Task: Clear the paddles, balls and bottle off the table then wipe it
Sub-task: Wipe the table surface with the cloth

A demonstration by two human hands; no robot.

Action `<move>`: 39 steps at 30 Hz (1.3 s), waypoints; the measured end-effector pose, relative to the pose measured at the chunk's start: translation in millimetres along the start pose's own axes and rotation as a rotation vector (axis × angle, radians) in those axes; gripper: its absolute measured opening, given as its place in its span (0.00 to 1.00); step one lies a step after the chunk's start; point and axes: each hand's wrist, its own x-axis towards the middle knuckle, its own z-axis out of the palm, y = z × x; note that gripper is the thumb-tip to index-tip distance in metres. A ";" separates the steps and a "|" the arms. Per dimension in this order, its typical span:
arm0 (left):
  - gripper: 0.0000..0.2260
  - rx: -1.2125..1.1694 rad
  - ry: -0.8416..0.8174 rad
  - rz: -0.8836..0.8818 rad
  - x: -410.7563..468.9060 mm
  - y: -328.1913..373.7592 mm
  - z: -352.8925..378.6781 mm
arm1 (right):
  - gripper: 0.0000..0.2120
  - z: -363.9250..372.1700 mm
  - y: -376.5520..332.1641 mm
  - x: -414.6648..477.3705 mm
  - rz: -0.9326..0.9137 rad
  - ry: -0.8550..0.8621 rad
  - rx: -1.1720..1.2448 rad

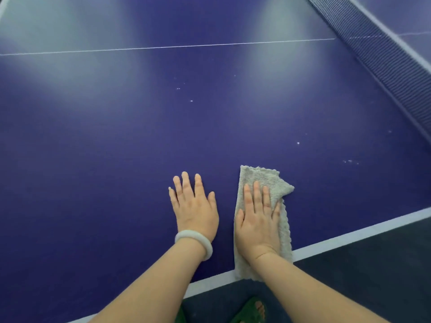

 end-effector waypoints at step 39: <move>0.32 0.275 0.085 -0.172 1.8 35.1 35.3 | 0.29 -12.5 51.9 67.4 -0.369 0.007 0.052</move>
